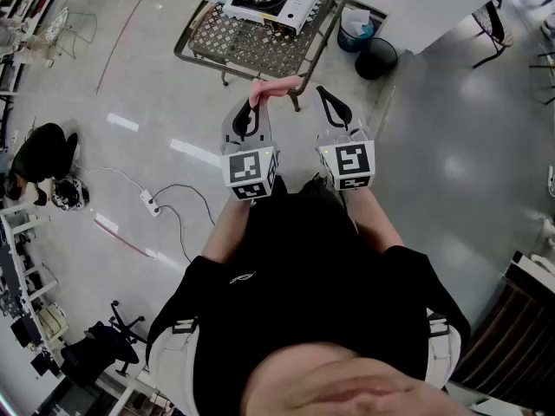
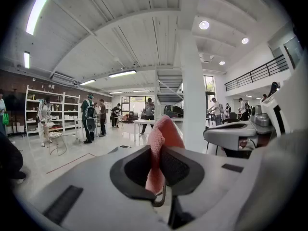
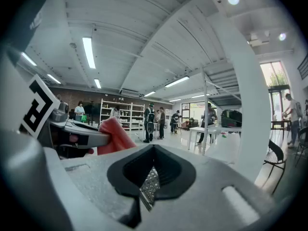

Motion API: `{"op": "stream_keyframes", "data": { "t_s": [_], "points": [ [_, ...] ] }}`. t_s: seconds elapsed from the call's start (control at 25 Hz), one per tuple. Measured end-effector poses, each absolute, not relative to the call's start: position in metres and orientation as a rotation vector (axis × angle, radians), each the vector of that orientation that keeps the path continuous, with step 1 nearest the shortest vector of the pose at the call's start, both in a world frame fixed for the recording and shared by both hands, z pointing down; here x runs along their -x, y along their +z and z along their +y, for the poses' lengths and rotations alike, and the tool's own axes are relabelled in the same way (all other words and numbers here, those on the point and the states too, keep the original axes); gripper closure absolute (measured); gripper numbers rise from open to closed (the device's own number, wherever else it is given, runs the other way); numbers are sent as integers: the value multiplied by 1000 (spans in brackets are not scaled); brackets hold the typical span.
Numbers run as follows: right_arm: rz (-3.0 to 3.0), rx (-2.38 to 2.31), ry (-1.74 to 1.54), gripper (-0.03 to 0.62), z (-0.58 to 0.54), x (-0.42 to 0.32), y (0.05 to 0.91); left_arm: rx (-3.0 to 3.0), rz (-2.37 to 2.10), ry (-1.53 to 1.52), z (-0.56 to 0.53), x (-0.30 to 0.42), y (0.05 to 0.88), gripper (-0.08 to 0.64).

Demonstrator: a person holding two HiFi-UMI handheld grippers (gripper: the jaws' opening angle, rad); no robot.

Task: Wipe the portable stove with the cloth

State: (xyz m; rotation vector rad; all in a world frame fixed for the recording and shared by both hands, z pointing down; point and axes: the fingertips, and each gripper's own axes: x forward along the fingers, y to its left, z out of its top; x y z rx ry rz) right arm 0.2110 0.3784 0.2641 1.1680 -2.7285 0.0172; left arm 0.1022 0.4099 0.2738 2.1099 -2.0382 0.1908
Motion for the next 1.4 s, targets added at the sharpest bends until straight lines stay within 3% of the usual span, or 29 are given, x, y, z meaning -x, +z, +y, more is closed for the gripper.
{"op": "stream_keyframes", "data": {
  "t_s": [0.76, 1.4],
  "points": [
    [-2802, -1020, 68, 589, 387, -258, 288, -1988, -2106, 215, 427, -151, 291, 523],
    [-2752, -885, 150, 589, 347, -200, 326, -1911, -2056, 222, 371, -101, 332, 523]
  ]
}}
